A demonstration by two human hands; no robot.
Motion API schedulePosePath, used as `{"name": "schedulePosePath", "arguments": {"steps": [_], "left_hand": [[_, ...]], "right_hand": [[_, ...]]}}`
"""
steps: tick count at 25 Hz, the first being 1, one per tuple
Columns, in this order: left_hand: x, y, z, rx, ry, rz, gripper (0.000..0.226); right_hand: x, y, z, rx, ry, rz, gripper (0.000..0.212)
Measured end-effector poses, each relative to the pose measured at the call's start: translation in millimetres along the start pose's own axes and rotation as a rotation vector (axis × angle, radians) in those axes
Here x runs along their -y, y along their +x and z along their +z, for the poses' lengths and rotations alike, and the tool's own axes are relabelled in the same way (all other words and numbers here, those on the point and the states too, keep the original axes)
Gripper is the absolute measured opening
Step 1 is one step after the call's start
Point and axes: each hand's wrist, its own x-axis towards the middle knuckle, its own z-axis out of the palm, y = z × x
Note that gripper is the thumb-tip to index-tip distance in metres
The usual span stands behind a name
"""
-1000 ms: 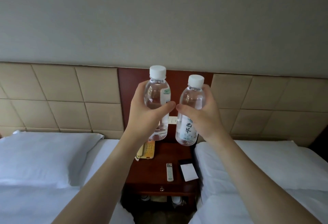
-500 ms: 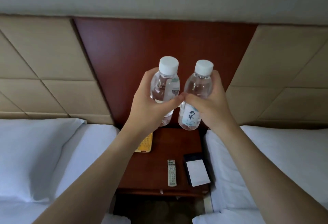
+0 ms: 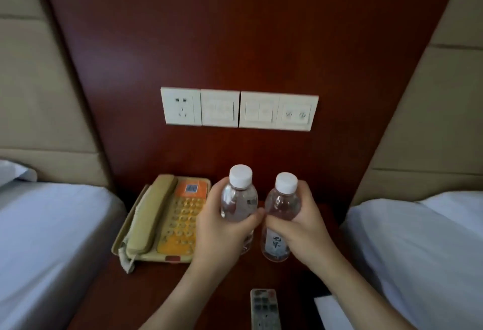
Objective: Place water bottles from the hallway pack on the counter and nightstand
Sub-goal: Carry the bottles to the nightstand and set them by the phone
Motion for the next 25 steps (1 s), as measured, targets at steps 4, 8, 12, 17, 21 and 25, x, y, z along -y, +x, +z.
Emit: {"name": "schedulePosePath", "arguments": {"steps": [4,8,12,17,21,25], "left_hand": [[67.4,-2.0,6.1,-0.004,-0.042,0.052,0.051],[94.3,4.1,14.2,0.037,-0.085,0.021,0.057],[108.7,-9.2,16.9,0.018,0.059,-0.064,0.074],[128.9,-14.7,17.1,-0.037,0.272,-0.102,0.07],[135.3,9.3,24.3,-0.02,0.262,-0.064,0.062],[145.0,44.7,39.0,-0.023,0.199,-0.073,0.053]], "right_hand": [[-58.9,9.2,8.7,0.038,-0.019,-0.062,0.053],[-79.0,18.9,5.6,0.005,0.007,-0.067,0.056],[-96.8,10.4,0.7,0.103,-0.074,-0.009,0.071],[-114.3,3.9,-6.6,0.184,-0.238,0.1,0.06],[-113.3,33.1,-6.1,0.186,-0.271,0.083,0.055],[-129.6,75.5,3.5,0.11,-0.181,0.11,0.052]]}}
